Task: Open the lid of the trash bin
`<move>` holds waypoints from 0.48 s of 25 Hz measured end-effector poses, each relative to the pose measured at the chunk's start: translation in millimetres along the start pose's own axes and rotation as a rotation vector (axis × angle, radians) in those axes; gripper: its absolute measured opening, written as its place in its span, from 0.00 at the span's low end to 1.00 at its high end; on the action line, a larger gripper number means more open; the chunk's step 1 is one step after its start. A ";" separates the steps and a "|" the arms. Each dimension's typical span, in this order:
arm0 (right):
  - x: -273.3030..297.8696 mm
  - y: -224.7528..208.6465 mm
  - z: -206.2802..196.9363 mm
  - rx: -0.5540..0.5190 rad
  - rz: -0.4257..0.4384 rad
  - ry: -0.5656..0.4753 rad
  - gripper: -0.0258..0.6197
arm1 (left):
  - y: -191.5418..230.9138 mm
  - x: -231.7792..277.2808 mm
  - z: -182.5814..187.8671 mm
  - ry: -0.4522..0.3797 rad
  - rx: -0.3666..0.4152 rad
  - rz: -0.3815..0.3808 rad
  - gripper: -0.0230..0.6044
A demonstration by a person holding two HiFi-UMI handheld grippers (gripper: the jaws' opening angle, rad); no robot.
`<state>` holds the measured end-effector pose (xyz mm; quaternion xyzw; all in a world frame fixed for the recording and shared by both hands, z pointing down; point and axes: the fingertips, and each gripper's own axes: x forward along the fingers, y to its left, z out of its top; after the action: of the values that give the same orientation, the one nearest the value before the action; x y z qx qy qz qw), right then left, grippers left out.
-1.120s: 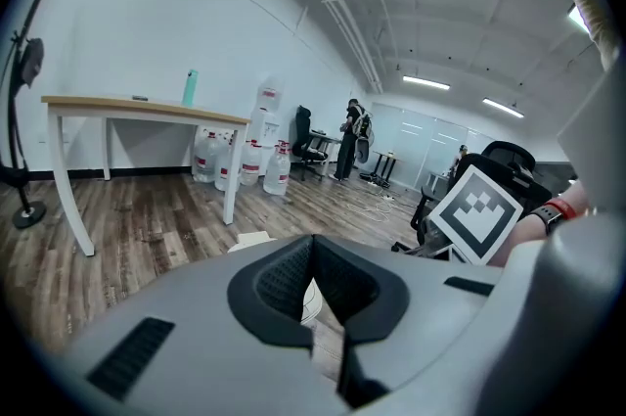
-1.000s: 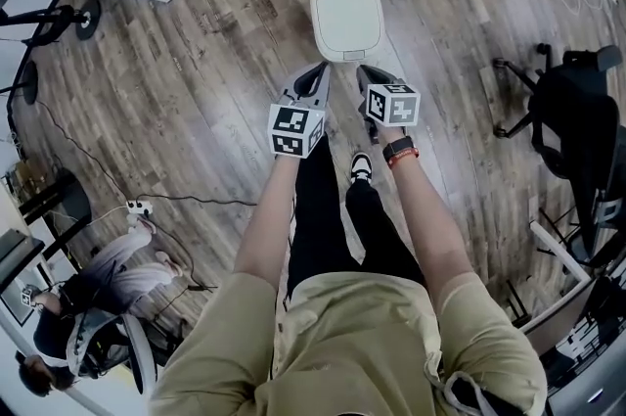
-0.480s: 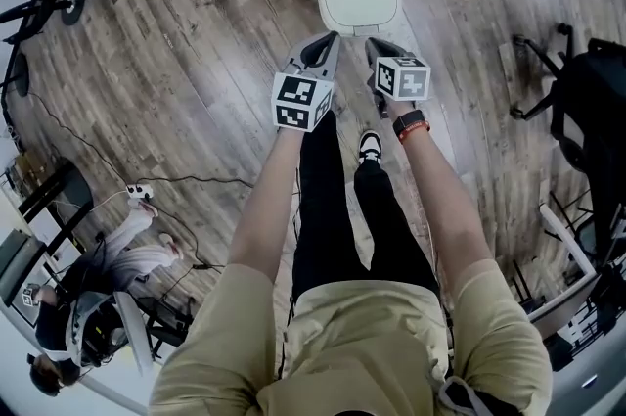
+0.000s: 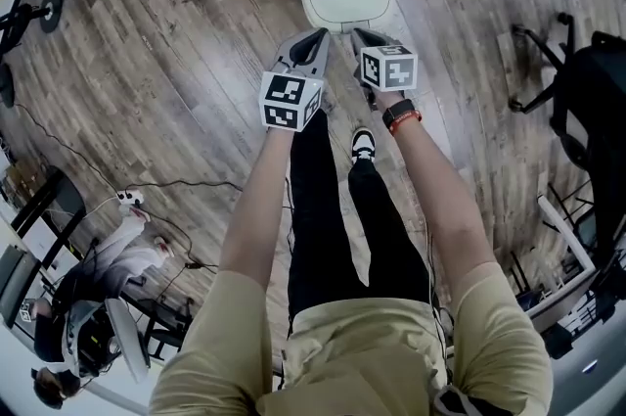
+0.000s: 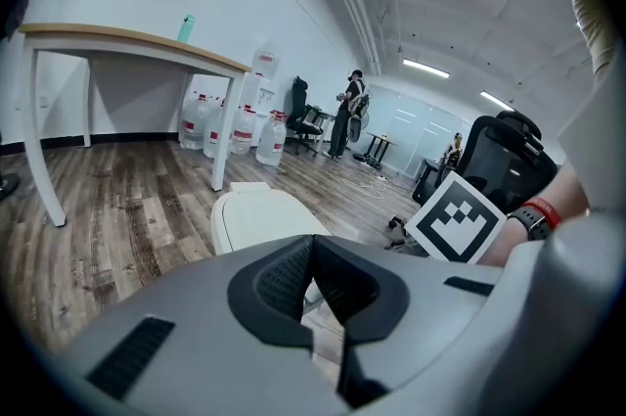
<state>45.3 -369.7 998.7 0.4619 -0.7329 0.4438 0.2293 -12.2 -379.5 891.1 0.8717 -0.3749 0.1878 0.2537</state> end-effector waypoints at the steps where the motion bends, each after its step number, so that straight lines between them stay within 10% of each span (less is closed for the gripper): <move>1: 4.0 -2.1 -0.6 0.000 0.001 0.003 0.04 | 1.2 3.9 -3.3 0.001 -0.003 -0.002 0.08; 12: 23.2 -17.6 -8.6 -0.030 -0.013 0.041 0.05 | 9.4 23.3 -20.1 0.025 -0.013 -0.019 0.08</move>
<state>49.3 -376.4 1028.0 0.4540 -0.7314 0.4407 0.2542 -6.9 -386.3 922.1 0.8712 -0.3645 0.1940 0.2657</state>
